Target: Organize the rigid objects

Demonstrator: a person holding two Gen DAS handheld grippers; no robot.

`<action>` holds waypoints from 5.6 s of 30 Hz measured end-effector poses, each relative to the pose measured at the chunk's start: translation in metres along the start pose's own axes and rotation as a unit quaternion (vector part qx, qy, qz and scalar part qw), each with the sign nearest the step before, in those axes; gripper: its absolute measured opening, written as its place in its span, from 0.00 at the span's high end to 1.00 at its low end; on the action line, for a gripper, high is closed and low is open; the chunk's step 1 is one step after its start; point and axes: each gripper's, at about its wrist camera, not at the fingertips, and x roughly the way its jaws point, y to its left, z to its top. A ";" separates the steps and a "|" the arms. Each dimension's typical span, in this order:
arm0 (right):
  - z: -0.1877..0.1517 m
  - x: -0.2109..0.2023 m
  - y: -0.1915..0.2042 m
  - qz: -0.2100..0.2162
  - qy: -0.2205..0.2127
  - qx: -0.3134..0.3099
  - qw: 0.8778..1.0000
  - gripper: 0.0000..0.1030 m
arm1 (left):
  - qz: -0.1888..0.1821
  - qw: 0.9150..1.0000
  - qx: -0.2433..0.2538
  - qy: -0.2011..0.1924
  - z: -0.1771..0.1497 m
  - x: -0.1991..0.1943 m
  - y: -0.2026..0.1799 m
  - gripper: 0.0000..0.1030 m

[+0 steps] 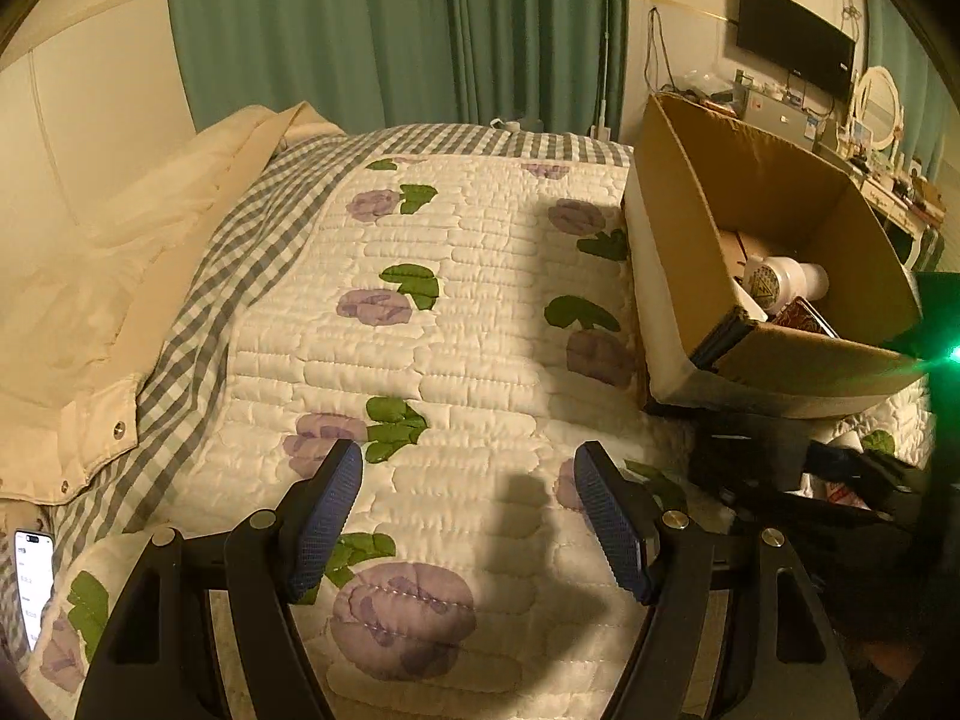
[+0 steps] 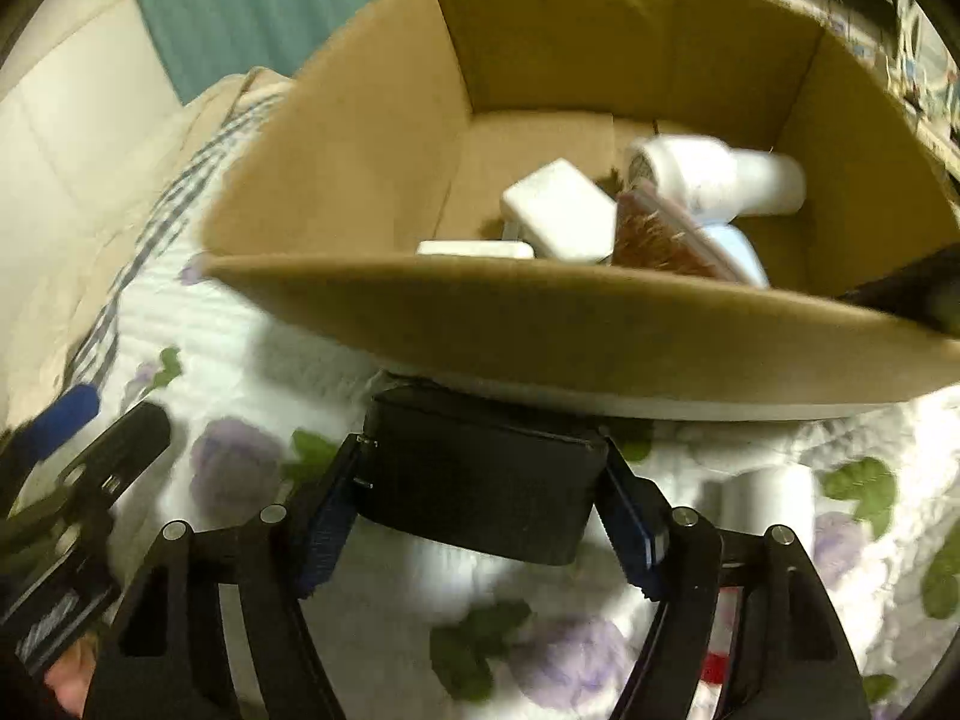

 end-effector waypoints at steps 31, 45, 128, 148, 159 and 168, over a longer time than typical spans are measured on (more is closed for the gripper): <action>-0.018 -0.093 -0.136 -0.053 0.007 -0.129 0.990 0.32 | -0.108 0.991 0.067 0.039 -0.030 0.002 -0.196 0.27; -0.015 -0.098 -0.144 -0.047 0.004 -0.097 0.994 0.33 | -0.157 0.981 0.084 0.076 -0.033 0.018 -0.213 0.64; 0.173 -0.053 -0.084 -0.007 -0.092 -0.070 0.993 0.33 | -0.045 0.989 0.084 -0.114 0.150 0.014 -0.103 0.35; 0.182 -0.036 -0.094 -0.010 -0.054 -0.051 0.997 0.24 | -0.055 0.990 0.078 -0.105 0.142 0.017 -0.101 0.35; 0.146 -0.181 -0.064 -0.049 -0.184 -0.041 0.981 0.16 | -0.042 0.972 0.076 -0.220 0.151 -0.121 -0.086 0.30; 0.089 -0.310 -0.030 -0.084 -0.292 -0.058 0.951 0.00 | -0.053 0.944 0.055 -0.320 0.131 -0.240 -0.062 0.26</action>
